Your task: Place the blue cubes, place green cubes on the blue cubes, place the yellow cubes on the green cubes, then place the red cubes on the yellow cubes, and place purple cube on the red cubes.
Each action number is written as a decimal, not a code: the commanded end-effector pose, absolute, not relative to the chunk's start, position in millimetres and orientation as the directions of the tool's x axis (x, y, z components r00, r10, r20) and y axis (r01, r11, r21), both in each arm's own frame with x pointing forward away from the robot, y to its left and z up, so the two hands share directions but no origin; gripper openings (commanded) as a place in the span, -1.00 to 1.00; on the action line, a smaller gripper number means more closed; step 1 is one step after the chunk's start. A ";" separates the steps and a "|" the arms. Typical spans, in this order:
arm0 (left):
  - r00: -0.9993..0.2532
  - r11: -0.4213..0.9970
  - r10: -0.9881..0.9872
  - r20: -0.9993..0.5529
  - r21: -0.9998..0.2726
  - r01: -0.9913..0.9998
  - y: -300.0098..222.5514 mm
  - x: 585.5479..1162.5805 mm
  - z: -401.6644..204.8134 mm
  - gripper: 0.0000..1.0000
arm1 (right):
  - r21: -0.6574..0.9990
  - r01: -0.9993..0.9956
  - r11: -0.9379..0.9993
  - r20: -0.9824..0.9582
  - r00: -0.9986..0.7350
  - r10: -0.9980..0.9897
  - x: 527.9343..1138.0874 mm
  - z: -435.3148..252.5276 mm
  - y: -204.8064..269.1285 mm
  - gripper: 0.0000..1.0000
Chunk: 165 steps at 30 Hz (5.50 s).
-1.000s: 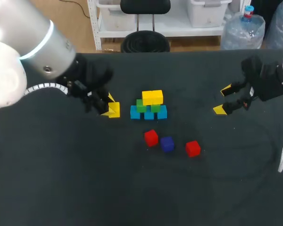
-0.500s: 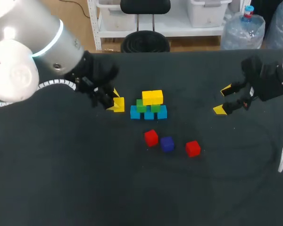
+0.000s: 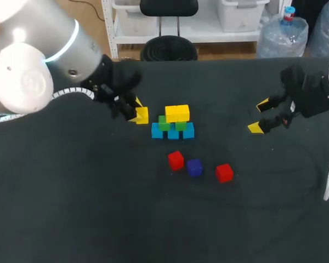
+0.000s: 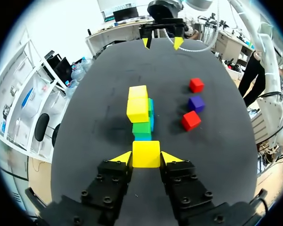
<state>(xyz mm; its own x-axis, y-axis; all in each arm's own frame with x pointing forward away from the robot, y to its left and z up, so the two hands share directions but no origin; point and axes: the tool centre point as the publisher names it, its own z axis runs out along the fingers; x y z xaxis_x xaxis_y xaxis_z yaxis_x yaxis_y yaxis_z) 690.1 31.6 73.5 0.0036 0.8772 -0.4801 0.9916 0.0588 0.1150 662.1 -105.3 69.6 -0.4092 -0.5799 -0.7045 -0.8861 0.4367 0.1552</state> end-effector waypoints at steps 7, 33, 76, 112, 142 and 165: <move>0.009 0.054 0.878 -0.478 0.118 0.992 21.1 704.8 76.8 -1.00 | 0.155 -0.887 0.435 -0.707 -0.408 -0.578 662.7 68.7 -105.2 1.00; 0.021 0.033 0.866 -0.499 0.100 0.994 -3.7 705.0 71.5 -1.00 | 0.155 -0.887 0.435 -0.707 -0.408 -0.578 662.7 68.7 -105.2 1.00; 0.033 0.012 0.868 -0.496 0.087 0.996 -9.0 709.7 62.0 -1.00 | 0.155 -0.887 0.435 -0.707 -0.408 -0.578 662.7 68.7 -105.2 1.00; 0.030 0.007 0.873 -0.487 0.074 0.997 -10.8 710.9 57.4 -1.00 | 0.155 -0.887 0.435 -0.707 -0.408 -0.578 662.7 68.7 -105.2 1.00; 0.016 0.015 0.878 -0.478 0.061 0.998 -7.1 710.9 56.6 0.95 | 0.155 -0.887 0.435 -0.707 -0.408 -0.578 662.7 68.7 -105.2 1.00; -0.130 0.166 0.936 -0.327 0.087 0.982 78.6 690.0 51.3 1.00 | 0.155 -0.887 0.435 -0.707 -0.408 -0.578 662.7 68.7 -105.2 1.00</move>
